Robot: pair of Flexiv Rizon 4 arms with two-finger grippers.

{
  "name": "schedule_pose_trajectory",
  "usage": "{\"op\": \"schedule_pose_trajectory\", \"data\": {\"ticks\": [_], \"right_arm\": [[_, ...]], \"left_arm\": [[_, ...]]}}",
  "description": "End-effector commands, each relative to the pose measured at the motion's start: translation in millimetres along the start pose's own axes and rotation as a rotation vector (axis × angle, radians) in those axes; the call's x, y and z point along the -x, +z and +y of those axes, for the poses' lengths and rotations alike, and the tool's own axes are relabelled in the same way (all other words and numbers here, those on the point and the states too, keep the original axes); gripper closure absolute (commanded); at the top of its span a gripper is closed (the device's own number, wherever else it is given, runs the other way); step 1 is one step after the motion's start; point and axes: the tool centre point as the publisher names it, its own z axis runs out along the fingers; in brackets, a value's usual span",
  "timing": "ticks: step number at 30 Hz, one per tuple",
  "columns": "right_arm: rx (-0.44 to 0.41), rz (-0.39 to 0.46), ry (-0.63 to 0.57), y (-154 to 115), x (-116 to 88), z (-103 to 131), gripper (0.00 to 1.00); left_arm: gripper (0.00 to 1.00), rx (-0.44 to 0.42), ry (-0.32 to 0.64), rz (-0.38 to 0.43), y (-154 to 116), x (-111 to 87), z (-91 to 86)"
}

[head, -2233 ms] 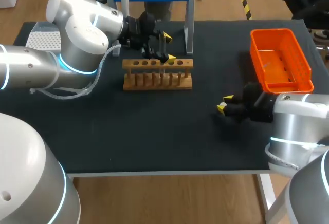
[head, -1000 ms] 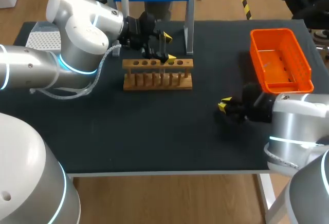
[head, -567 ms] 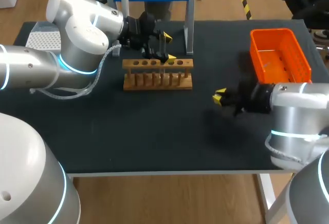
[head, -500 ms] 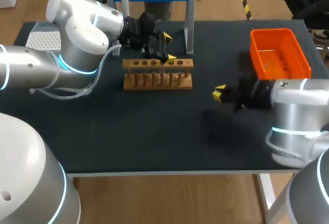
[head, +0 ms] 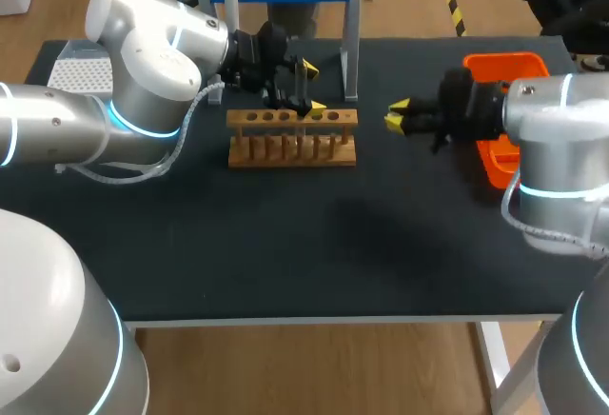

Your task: Invert the test tube, pick up the pipette, mount the tip to pipette, aspirate from beaker and dispense into the tube, eject the tip, return the pipette, and cap with the stopper.

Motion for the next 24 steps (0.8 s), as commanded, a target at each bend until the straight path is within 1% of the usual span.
{"op": "schedule_pose_trajectory", "data": {"ticks": [1,8,17,24], "right_arm": [[-0.019,0.174,-0.018,7,10,21,1.0],[-0.012,0.221,-0.066,23,14,52,1.0],[0.001,0.244,-0.099,39,24,79,1.0],[0.005,0.269,-0.119,53,28,98,1.0]], "left_arm": [[0.0,-0.001,0.001,0.003,0,1.1,0.5],[0.0,-0.001,0.001,0.003,0,1.1,0.5],[0.0,-0.001,0.001,0.003,0,1.1,0.5],[0.0,-0.001,0.001,0.003,0,1.1,0.5]]}}
